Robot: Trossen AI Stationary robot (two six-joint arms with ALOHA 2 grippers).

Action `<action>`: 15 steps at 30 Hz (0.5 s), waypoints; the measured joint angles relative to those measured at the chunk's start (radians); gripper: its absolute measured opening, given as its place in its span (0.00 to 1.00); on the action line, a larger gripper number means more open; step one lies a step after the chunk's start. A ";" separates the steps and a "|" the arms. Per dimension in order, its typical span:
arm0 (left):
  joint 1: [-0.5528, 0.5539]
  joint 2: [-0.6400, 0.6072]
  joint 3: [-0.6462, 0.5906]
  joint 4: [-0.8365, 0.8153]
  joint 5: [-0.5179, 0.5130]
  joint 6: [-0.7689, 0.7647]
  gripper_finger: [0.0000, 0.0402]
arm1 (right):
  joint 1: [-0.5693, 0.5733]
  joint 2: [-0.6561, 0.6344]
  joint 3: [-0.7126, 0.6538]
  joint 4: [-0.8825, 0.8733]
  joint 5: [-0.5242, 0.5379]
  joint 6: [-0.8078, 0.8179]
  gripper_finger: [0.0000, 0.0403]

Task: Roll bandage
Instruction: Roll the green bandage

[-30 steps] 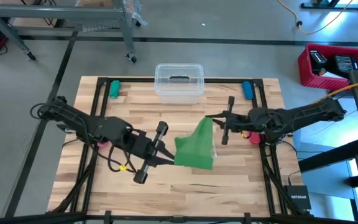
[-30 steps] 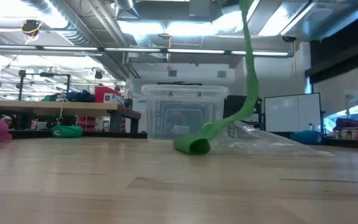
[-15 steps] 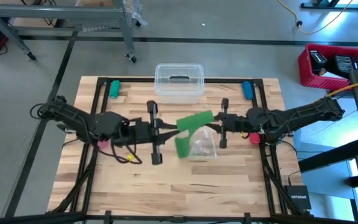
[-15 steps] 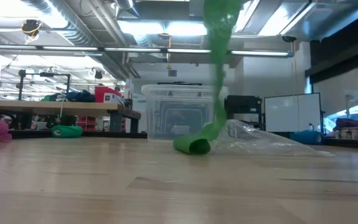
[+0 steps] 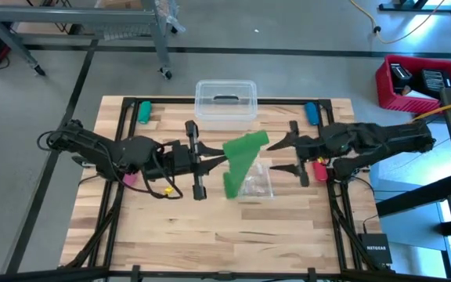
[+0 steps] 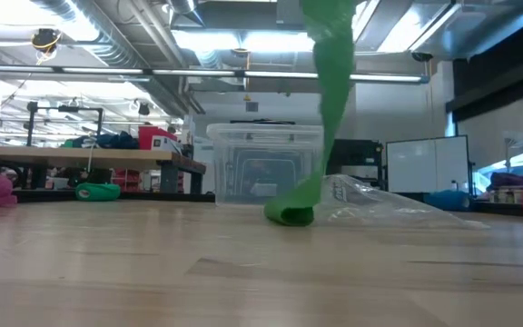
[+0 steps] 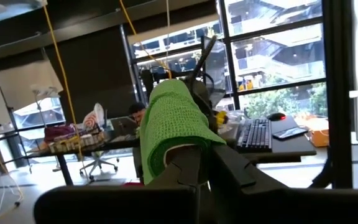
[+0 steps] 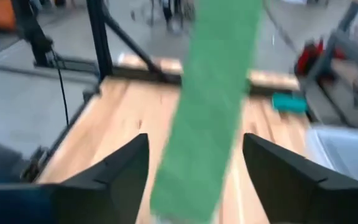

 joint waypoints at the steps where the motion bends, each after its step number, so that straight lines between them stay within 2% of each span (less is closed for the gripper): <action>1: -0.003 0.000 0.000 -0.005 0.000 0.000 0.03 | 0.000 0.000 0.026 -0.052 0.003 0.012 0.67; 6: -0.022 0.000 0.000 -0.007 0.000 -0.008 0.03 | 0.000 -0.037 0.045 -0.235 0.073 0.036 0.68; 9: -0.034 0.000 0.000 -0.039 0.000 -0.029 0.03 | 0.000 -0.100 -0.058 -0.184 0.089 0.038 0.67; 11: -0.037 0.000 0.000 -0.055 0.000 -0.048 0.03 | 0.000 -0.145 -0.179 -0.036 0.075 0.044 0.65; 15: -0.042 0.000 0.000 -0.076 0.000 -0.082 0.03 | 0.000 -0.181 -0.425 0.375 0.017 0.040 0.64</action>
